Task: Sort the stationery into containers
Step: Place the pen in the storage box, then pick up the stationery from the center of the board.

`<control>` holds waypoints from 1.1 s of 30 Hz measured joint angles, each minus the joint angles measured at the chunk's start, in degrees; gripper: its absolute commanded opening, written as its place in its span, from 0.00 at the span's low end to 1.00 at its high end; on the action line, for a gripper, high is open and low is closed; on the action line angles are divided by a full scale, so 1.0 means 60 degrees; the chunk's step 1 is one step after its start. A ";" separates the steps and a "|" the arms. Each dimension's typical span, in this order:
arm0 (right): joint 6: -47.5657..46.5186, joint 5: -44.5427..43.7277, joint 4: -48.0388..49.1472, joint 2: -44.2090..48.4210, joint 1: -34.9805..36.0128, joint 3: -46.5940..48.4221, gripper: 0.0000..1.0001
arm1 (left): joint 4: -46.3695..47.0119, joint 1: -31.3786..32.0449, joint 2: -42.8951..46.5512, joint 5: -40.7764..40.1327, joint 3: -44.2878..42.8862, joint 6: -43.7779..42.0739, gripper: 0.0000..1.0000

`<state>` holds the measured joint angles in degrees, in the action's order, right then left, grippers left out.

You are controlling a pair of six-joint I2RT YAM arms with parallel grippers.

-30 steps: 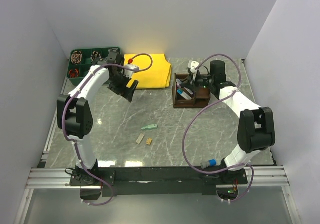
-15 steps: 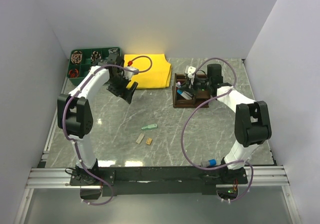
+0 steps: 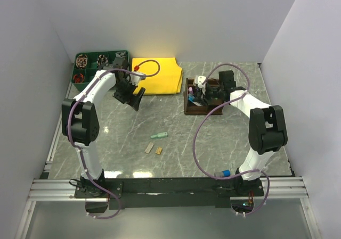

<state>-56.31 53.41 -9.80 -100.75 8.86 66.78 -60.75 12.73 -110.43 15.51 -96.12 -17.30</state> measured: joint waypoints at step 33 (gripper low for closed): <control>0.1468 -0.2681 -0.2772 0.6043 0.1443 -0.1632 0.54 | 0.2448 0.2481 0.3450 0.0182 0.4663 0.0353 0.90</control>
<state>-47.51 37.32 -26.44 -64.49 17.52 56.99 -46.06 27.62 -89.73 16.60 -68.14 -15.18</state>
